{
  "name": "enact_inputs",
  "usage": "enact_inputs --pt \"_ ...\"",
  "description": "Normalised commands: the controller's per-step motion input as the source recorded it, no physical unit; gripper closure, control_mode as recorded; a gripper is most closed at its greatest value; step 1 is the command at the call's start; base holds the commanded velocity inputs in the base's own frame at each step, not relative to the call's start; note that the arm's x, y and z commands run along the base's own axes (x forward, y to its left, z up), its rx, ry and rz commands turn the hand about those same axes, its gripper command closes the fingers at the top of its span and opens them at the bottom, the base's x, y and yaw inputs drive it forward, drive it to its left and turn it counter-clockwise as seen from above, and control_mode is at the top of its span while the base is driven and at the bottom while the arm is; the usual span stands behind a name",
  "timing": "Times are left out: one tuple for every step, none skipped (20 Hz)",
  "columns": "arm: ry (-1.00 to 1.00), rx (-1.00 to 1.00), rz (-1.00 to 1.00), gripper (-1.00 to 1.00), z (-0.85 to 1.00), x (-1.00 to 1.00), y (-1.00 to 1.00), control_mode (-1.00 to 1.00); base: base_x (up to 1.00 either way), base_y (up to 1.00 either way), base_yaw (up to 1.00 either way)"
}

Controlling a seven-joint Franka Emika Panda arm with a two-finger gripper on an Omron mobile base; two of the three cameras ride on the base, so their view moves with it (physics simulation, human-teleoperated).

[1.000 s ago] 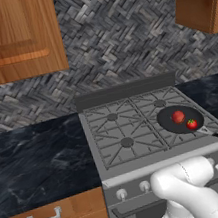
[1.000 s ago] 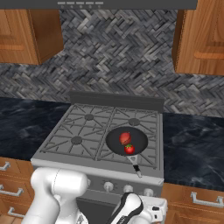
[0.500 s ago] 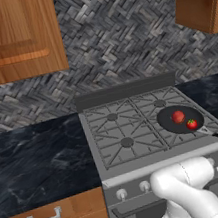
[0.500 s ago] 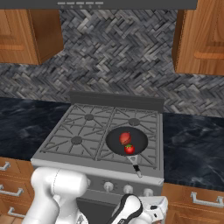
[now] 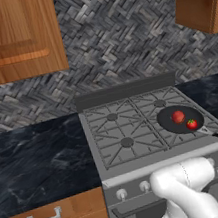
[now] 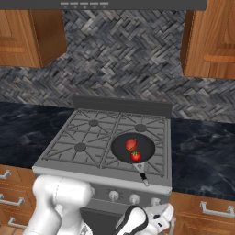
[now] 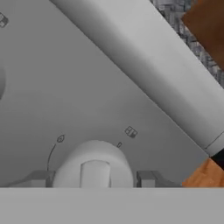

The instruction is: Place the pan on the front right burner on the stove. Then place the tomato and the onion in the pan and turn on the front right burner.

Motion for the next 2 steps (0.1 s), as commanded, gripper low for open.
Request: enact_inputs --pt "0.00 -0.23 -0.08 1.00 -0.14 -0.08 -0.13 -1.00 0.00 0.00 0.00" --pt "0.00 -0.23 -0.08 1.00 -0.12 -0.07 -0.11 -1.00 0.00 0.00 0.00"
